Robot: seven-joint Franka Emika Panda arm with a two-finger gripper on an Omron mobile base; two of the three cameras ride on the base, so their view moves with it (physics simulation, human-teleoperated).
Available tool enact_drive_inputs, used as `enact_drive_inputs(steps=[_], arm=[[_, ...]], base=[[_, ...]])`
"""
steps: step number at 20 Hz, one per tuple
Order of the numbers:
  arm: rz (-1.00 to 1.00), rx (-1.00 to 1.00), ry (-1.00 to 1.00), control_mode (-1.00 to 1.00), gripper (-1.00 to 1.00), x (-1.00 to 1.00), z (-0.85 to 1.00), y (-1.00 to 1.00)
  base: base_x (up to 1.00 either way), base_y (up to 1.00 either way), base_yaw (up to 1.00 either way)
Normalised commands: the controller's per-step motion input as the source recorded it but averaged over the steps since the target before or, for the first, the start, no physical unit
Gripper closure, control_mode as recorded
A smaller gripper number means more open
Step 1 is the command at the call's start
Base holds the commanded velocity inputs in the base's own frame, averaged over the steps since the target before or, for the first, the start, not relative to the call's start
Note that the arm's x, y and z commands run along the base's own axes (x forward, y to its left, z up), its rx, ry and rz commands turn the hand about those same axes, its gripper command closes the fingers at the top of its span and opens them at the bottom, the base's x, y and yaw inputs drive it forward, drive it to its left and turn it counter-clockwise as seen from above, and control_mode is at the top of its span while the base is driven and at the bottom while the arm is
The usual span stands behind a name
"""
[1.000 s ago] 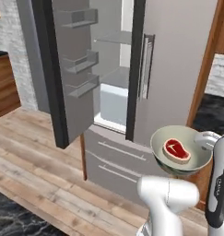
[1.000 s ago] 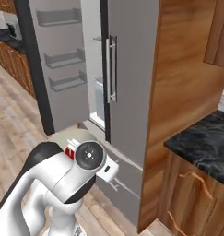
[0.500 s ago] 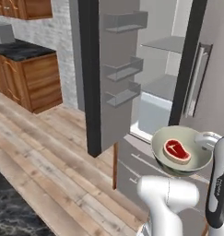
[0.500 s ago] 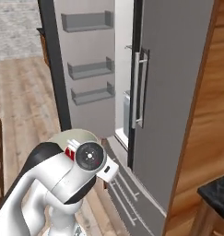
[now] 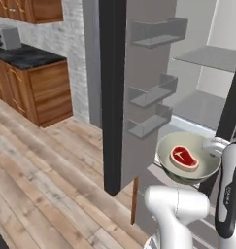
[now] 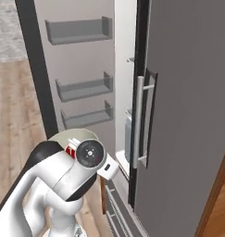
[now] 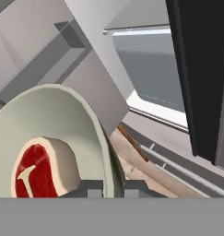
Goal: Place one of the steaks on the plate and the other in the bowl. Then place the bowl in the fridge.
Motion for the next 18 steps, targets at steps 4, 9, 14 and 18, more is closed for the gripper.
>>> enact_drive_inputs(steps=[4, 9, 14, 18], arm=[[0.0, 0.0, 0.0, 1.0, 1.0, 0.0, 0.0, 0.0], [0.0, 0.0, 0.0, 1.0, 1.0, 0.0, 0.0, 0.0], [0.0, 0.0, 0.0, 1.0, 1.0, 0.0, 0.0, 0.0], [0.0, 0.0, 0.0, 1.0, 1.0, 0.0, 0.0, 0.0]], base=[[0.23, -0.12, -0.07], [0.0, -0.16, -0.22], [0.33, 0.17, -0.48], [0.23, 0.25, -0.54]])
